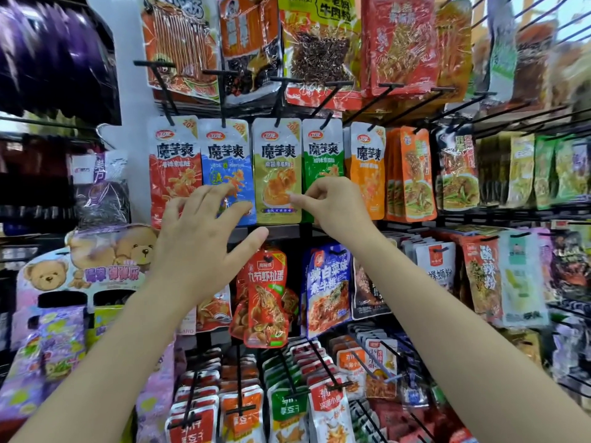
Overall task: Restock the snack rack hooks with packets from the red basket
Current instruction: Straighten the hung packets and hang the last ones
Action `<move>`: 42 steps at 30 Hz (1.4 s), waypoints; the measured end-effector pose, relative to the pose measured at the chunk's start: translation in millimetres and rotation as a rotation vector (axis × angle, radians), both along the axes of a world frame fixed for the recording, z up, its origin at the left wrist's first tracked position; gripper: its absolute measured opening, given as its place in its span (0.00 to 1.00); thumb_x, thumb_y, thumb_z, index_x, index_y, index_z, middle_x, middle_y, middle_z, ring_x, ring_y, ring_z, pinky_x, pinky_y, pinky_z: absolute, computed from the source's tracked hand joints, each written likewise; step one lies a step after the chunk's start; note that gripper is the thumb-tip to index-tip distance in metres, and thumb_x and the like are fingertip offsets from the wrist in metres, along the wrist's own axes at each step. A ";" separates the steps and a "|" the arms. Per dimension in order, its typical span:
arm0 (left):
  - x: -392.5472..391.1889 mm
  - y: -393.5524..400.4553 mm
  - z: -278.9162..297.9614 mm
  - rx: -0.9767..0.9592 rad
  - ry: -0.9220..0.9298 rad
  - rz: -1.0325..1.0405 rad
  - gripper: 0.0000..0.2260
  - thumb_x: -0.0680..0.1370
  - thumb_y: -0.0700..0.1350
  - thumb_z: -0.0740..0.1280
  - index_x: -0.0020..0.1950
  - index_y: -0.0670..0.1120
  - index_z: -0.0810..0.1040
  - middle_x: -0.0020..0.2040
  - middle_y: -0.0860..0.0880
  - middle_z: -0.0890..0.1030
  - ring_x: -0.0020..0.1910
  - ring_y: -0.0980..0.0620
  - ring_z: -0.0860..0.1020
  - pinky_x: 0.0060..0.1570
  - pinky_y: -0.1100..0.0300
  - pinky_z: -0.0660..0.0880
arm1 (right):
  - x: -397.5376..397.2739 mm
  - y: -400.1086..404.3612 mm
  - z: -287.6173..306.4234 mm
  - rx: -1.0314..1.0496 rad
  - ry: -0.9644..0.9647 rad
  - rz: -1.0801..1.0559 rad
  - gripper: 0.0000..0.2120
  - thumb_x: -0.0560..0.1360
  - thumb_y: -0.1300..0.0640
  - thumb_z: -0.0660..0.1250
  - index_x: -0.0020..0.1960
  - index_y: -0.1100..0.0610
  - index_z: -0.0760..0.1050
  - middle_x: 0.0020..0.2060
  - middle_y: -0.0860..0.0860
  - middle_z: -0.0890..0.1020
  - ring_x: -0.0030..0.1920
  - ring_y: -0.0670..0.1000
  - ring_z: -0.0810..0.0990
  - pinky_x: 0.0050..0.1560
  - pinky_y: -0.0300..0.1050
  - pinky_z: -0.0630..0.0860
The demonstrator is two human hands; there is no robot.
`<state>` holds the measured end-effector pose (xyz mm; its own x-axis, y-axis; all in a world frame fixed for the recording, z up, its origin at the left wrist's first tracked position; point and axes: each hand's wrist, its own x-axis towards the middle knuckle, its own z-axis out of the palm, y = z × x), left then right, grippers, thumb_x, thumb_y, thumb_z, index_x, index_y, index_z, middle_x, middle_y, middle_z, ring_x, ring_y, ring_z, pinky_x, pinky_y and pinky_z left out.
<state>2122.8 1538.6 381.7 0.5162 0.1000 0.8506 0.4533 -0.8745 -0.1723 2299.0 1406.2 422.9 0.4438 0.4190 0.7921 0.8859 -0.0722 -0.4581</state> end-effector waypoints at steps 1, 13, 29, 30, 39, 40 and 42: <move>1.1 -2.7 0.3 -0.001 -0.012 -0.019 0.32 0.79 0.67 0.49 0.67 0.49 0.79 0.72 0.44 0.73 0.72 0.42 0.68 0.66 0.41 0.64 | -0.4 -1.7 0.3 0.003 -0.010 -0.001 0.19 0.75 0.45 0.73 0.40 0.61 0.80 0.31 0.55 0.79 0.30 0.49 0.72 0.35 0.45 0.71; 112.8 -93.6 -5.0 0.108 0.069 -0.326 0.24 0.81 0.59 0.56 0.68 0.47 0.78 0.67 0.43 0.78 0.67 0.41 0.74 0.65 0.45 0.66 | 94.2 -123.5 -15.9 0.180 -0.015 -0.349 0.12 0.79 0.48 0.69 0.52 0.57 0.74 0.38 0.46 0.74 0.37 0.43 0.73 0.36 0.40 0.70; 141.0 -107.4 -16.0 0.112 0.161 -0.185 0.28 0.82 0.62 0.51 0.74 0.48 0.73 0.56 0.46 0.83 0.55 0.43 0.78 0.54 0.46 0.70 | 120.8 -122.0 -33.4 0.011 0.008 -0.373 0.26 0.75 0.37 0.69 0.57 0.57 0.66 0.46 0.52 0.73 0.40 0.53 0.72 0.33 0.45 0.65; 139.5 -108.8 -15.3 0.088 0.171 -0.196 0.28 0.82 0.62 0.51 0.74 0.48 0.73 0.56 0.46 0.83 0.56 0.43 0.78 0.55 0.46 0.69 | 119.8 -123.6 -33.2 0.016 0.006 -0.359 0.26 0.75 0.38 0.69 0.57 0.58 0.66 0.45 0.52 0.73 0.39 0.52 0.72 0.33 0.45 0.65; 78.8 -130.7 26.0 -0.061 -0.193 -0.531 0.19 0.79 0.55 0.62 0.64 0.48 0.79 0.57 0.49 0.81 0.59 0.47 0.77 0.60 0.41 0.73 | 91.9 -209.6 -7.0 0.477 -0.168 -0.254 0.10 0.77 0.49 0.70 0.47 0.55 0.76 0.37 0.47 0.78 0.37 0.45 0.75 0.40 0.39 0.73; 75.5 -132.6 28.8 -0.085 -0.220 -0.562 0.18 0.79 0.54 0.62 0.63 0.48 0.80 0.55 0.50 0.81 0.57 0.50 0.77 0.57 0.46 0.74 | 89.7 -216.9 -2.8 0.483 -0.166 -0.266 0.09 0.77 0.49 0.70 0.46 0.55 0.77 0.36 0.46 0.78 0.36 0.44 0.76 0.39 0.36 0.72; 76.4 -140.8 33.6 -0.278 -0.216 -0.698 0.16 0.79 0.53 0.63 0.64 0.50 0.80 0.55 0.54 0.81 0.54 0.58 0.78 0.54 0.58 0.73 | 92.3 -220.8 3.4 0.441 -0.144 -0.249 0.07 0.78 0.51 0.70 0.46 0.54 0.78 0.36 0.48 0.80 0.37 0.47 0.81 0.41 0.40 0.77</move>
<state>2199.2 1397.8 415.2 0.3640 0.0377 0.9306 -0.2186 -0.9678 0.1247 2391.3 1185.4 426.3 0.3611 -0.0721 0.9297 0.9227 -0.1169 -0.3674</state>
